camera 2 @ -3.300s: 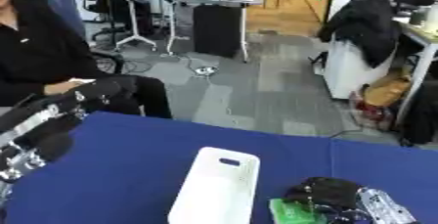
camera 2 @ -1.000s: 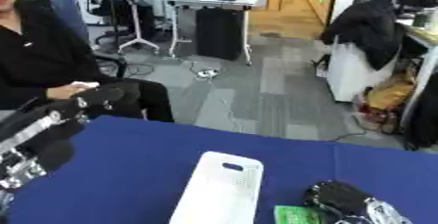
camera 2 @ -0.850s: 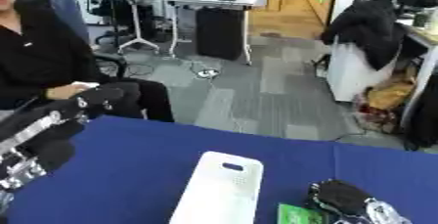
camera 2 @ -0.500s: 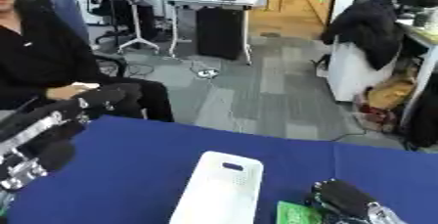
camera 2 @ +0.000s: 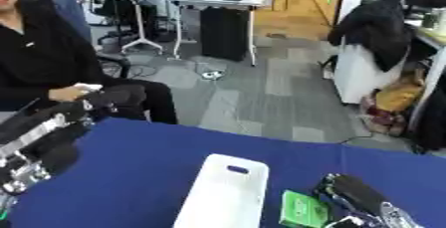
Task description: Pick up objects on the table and place them in the box.
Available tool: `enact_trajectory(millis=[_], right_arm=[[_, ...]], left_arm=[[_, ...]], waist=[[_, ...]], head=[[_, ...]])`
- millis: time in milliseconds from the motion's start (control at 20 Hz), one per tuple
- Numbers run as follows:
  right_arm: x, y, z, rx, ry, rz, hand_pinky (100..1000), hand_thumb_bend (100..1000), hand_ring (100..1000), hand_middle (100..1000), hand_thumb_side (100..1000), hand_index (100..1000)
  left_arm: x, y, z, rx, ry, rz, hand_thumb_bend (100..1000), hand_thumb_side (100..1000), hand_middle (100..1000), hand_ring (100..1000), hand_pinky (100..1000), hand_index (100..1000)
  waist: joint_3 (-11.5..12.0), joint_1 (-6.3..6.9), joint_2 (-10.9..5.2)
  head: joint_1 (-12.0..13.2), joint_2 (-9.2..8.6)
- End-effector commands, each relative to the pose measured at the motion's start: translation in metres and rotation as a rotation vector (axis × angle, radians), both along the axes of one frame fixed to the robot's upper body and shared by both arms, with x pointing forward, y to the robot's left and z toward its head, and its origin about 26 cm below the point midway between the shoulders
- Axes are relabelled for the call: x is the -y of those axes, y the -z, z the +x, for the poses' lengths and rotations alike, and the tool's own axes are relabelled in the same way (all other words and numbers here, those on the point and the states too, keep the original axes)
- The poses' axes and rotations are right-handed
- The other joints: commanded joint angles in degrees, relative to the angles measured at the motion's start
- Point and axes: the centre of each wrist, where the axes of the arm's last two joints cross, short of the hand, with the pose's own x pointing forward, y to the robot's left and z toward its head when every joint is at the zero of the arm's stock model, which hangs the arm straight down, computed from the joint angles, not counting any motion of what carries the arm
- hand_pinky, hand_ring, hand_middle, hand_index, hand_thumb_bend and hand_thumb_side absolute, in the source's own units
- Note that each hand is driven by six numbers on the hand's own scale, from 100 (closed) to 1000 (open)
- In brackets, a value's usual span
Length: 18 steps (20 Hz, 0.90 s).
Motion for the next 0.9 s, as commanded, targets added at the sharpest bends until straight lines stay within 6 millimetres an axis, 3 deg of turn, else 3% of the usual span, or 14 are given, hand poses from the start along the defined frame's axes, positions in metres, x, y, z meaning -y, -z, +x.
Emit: enact_trajectory(millis=[50, 250, 550, 900], right_arm=[[0.012, -0.037, 0.006, 0.056, 0.013, 0.030, 100, 612, 100, 100, 632, 290], [0.016, -0.050, 0.006, 0.043, 0.016, 0.069, 100, 606, 100, 100, 635, 291], [0.012, -0.053, 0.006, 0.018, 0.015, 0.102, 100, 597, 100, 100, 639, 294], [-0.006, -0.061, 0.008, 0.004, -0.075, 0.137, 100, 590, 100, 100, 649, 299]], left_arm=[[-0.003, -0.009, -0.002, 0.236, 0.120, 0.225, 100, 872, 1000, 1000, 992, 1000], [-0.007, -0.010, -0.002, 0.234, 0.105, 0.223, 100, 872, 1000, 1000, 992, 1000], [-0.008, -0.010, -0.002, 0.234, 0.099, 0.227, 100, 872, 1000, 1000, 993, 1000], [-0.007, -0.010, -0.002, 0.235, 0.099, 0.229, 100, 873, 1000, 1000, 993, 1000]], waist=[[-0.1, 0.11, -1.12], [-0.2, 0.11, -1.18], [-0.2, 0.13, -1.09], [-0.1, 0.14, -1.14]], head=[[0.8, -0.38], [0.9, -0.30], [1.0, -0.17], [0.7, -0.06]])
